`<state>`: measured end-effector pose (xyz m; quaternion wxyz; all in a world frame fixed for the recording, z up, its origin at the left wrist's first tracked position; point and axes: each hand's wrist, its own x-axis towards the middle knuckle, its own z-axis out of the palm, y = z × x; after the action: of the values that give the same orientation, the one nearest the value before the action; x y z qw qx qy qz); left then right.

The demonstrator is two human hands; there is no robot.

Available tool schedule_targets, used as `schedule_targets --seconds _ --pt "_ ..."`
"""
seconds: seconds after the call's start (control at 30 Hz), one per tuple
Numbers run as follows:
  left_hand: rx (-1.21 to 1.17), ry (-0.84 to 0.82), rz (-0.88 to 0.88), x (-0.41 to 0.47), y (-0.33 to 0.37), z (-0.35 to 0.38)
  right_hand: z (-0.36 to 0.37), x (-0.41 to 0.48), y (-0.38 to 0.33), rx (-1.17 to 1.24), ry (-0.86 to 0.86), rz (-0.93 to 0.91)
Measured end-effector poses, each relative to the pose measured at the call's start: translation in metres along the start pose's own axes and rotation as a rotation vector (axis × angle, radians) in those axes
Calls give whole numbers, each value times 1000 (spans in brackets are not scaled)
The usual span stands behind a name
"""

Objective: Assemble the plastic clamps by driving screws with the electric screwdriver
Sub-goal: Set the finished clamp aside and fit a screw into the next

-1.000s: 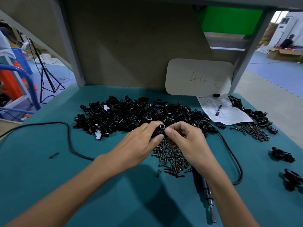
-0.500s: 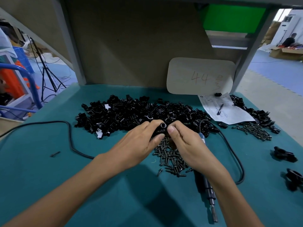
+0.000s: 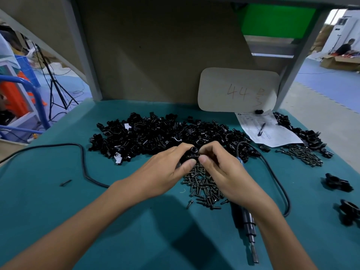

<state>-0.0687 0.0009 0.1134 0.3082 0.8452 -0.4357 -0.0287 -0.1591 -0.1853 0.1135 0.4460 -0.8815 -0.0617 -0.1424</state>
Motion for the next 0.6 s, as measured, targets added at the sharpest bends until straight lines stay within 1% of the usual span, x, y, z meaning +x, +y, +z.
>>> schedule_targets --seconds 0.13,0.3,0.4,0.53,0.6 --pt "-86 1 -7 1 -2 -2 -1 -1 -2 41 36 -7" --pt "-8 -5 5 -1 0 -1 0 0 -5 -27 51 11" --pt "4 -4 18 -1 0 0 0 0 -7 -21 76 -4" --pt "22 10 30 0 -3 1 -3 0 -3 14 -25 22" --pt "19 19 35 1 -5 2 -4 0 1 -12 -19 30"
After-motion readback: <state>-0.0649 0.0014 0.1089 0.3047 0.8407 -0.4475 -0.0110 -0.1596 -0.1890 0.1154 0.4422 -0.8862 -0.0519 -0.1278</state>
